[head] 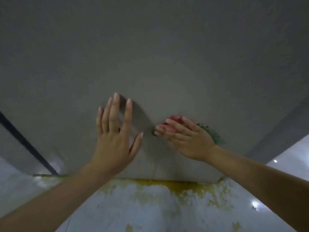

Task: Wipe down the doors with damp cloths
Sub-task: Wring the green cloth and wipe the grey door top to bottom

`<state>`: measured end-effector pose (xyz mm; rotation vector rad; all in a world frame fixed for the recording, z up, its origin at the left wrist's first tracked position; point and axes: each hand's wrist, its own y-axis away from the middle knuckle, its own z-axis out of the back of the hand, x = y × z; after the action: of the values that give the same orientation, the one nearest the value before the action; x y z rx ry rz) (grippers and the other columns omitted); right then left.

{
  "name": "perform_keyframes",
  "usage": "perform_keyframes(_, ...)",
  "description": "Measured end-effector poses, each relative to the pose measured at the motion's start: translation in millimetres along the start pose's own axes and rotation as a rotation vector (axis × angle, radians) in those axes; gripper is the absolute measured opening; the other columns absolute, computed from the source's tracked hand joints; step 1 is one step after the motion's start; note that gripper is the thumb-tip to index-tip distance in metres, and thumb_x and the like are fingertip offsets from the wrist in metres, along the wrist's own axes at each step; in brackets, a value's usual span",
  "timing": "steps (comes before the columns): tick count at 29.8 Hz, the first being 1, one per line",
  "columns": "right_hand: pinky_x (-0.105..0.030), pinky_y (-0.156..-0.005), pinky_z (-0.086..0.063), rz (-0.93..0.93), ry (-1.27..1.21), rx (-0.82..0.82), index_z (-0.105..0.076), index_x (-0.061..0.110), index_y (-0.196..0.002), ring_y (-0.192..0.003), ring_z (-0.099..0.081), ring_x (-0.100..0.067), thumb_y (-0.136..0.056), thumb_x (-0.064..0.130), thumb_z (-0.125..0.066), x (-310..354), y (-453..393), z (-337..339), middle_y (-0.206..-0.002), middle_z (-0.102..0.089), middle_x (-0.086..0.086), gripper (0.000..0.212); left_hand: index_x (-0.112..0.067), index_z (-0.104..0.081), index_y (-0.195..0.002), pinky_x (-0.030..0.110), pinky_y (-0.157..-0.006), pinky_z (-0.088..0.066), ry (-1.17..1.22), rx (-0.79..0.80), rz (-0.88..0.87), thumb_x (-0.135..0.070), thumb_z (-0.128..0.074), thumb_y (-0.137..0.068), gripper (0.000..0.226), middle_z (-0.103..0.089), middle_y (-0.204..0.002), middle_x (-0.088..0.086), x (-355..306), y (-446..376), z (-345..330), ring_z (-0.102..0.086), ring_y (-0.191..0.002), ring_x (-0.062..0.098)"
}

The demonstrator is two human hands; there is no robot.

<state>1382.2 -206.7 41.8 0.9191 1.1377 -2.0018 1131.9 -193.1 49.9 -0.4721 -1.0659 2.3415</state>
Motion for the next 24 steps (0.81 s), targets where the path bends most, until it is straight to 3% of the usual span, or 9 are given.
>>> perform_keyframes(4, -0.039, -0.119, -0.009, -0.063, -0.016, -0.121, -0.032, 0.024, -0.147, -0.142, -0.024, -0.022, -0.090, 0.023, -0.046, -42, -57, 7, -0.152, -0.026, 0.011, 0.059, -0.003, -0.022, -0.148, 0.056, -0.115, -0.014, -0.066, 0.012, -0.115, -0.042, -0.043, -0.092, 0.071, -0.013, -0.153, 0.025, 38, 0, 15, -0.011, -0.143, 0.040)
perform_keyframes(7, -0.044, -0.118, -0.010, -0.109, -0.009, -0.136, -0.028, 0.020, -0.149, -0.144, -0.019, -0.024, -0.094, 0.025, -0.043, -41, -104, 12, -0.155, -0.023, 0.008, 0.057, -0.005, -0.021, -0.149, 0.056, -0.115, -0.013, -0.084, -0.027, -0.081, -0.043, -0.042, -0.091, 0.073, -0.011, -0.154, 0.026, 54, 6, 18, -0.008, -0.144, 0.041)
perform_keyframes(9, -0.043, -0.116, -0.012, 0.044, 0.023, -0.056, -0.036, 0.020, -0.146, -0.142, -0.025, -0.021, -0.090, 0.023, -0.047, -24, -111, 13, -0.151, -0.031, 0.007, 0.057, -0.003, -0.022, -0.149, 0.056, -0.116, -0.011, -0.084, -0.038, 0.012, -0.043, -0.042, -0.090, 0.075, -0.010, -0.153, 0.027, 63, 13, 20, -0.008, -0.144, 0.042)
perform_keyframes(12, -0.040, -0.115, -0.007, 0.498, 0.106, 0.172, -0.043, 0.030, -0.140, -0.136, -0.036, -0.014, -0.086, 0.028, -0.045, -7, -106, 23, -0.146, -0.038, 0.013, 0.054, 0.001, -0.025, -0.147, 0.056, -0.115, -0.014, -0.075, 0.002, 0.055, -0.041, -0.042, -0.088, 0.074, -0.014, -0.153, 0.029, 75, 21, 25, -0.011, -0.143, 0.041)
perform_keyframes(14, -0.038, -0.114, -0.008, 0.590, 0.074, 0.187, -0.046, 0.031, -0.138, -0.135, -0.038, -0.013, -0.086, 0.027, -0.040, -21, -118, 32, -0.145, -0.040, 0.014, 0.053, 0.001, -0.026, -0.147, 0.055, -0.114, -0.016, -0.062, 0.030, 0.033, -0.039, -0.042, -0.087, 0.074, -0.015, -0.153, 0.028, 84, 25, 27, -0.012, -0.143, 0.041)
perform_keyframes(16, -0.039, -0.115, -0.015, 0.506, -0.005, 0.085, -0.048, 0.021, -0.138, -0.135, -0.036, -0.019, -0.088, 0.021, -0.040, -45, -150, 38, -0.145, -0.043, 0.005, 0.051, 0.000, -0.024, -0.148, 0.054, -0.115, -0.013, -0.034, 0.036, 0.093, -0.039, -0.041, -0.087, 0.075, -0.012, -0.154, 0.027, 94, 31, 30, -0.009, -0.144, 0.040)
perform_keyframes(19, -0.045, -0.116, -0.018, 0.284, 0.007, -0.039, -0.034, 0.016, -0.146, -0.142, -0.025, -0.026, -0.097, 0.027, -0.041, -73, -220, 46, -0.151, -0.033, -0.001, 0.051, -0.002, -0.019, -0.149, 0.054, -0.116, -0.012, 0.004, 0.015, 0.205, -0.042, -0.038, -0.090, 0.074, -0.009, -0.155, 0.026, 110, 40, 31, -0.006, -0.145, 0.039)
perform_keyframes(22, -0.049, -0.117, -0.013, 0.153, 0.008, -0.074, -0.029, 0.015, -0.149, -0.144, -0.018, -0.026, -0.098, 0.030, -0.041, -54, -266, 46, -0.154, -0.028, -0.002, 0.055, -0.001, -0.017, -0.149, 0.053, -0.116, -0.012, 0.038, 0.003, 0.272, -0.042, -0.037, -0.091, 0.073, -0.009, -0.155, 0.025, 124, 45, 31, -0.006, -0.145, 0.038)
perform_keyframes(24, -0.049, -0.116, -0.016, 0.210, -0.003, -0.055, -0.037, 0.014, -0.145, -0.141, -0.024, -0.028, -0.094, 0.027, -0.047, -24, -267, 40, -0.151, -0.035, -0.002, 0.054, -0.001, -0.019, -0.149, 0.053, -0.115, -0.013, 0.066, 0.006, 0.309, -0.041, -0.037, -0.091, 0.073, -0.012, -0.155, 0.026, 126, 47, 31, -0.009, -0.144, 0.038)
